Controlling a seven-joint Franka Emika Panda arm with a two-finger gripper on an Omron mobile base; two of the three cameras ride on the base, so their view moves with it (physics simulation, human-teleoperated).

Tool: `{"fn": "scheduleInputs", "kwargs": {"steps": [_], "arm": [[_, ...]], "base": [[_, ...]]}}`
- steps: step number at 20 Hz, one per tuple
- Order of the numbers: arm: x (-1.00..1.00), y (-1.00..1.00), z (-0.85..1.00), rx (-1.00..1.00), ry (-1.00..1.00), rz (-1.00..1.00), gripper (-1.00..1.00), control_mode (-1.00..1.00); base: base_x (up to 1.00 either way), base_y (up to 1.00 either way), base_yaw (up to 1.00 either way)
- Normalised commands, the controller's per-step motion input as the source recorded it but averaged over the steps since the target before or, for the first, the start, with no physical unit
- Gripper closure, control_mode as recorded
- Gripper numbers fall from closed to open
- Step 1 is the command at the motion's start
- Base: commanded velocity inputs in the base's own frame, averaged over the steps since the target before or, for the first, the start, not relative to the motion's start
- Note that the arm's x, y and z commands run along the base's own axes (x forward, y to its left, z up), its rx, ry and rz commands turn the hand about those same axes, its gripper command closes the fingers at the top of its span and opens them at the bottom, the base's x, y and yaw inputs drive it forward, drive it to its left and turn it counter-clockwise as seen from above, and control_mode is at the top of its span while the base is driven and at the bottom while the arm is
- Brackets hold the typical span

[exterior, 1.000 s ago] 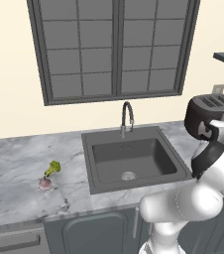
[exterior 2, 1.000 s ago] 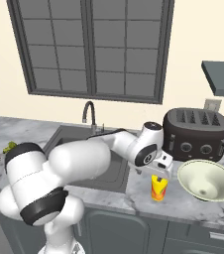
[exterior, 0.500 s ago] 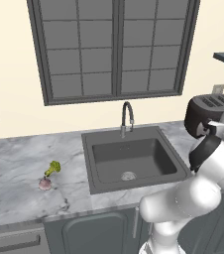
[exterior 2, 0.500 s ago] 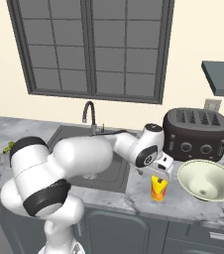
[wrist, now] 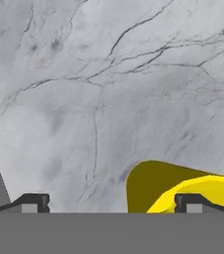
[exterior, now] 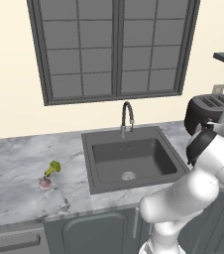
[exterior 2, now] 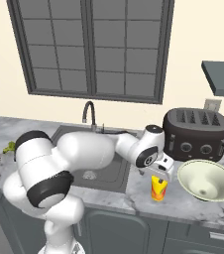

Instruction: Remove the garlic and broccoli from the sink. Then move the bowl and cup from the counter to the sink for washing.

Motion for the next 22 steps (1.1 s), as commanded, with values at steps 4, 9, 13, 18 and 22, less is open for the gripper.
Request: {"fn": "scheduleInputs", "kwargs": {"steps": [4,9,13,18,22], "arm": [[0.08,-0.05,-0.08,0.00,0.00,-0.02,-1.00,-1.00],[0.03,-0.03,-0.13,0.00,0.00,-0.03,-1.00,-1.00],[0.01,-0.03,-0.10,0.00,0.00,-0.02,-1.00,-1.00],[0.00,-0.03,-0.06,0.00,-0.02,-0.02,1.00,-1.00],[-0.08,-0.03,-0.04,0.00,-0.06,-0.03,1.00,-1.00]], "base": [[0.00,0.00,0.00],[0.00,0.00,0.00],[0.00,0.00,0.00],[0.00,0.00,0.00],[0.00,0.00,0.00]]}}
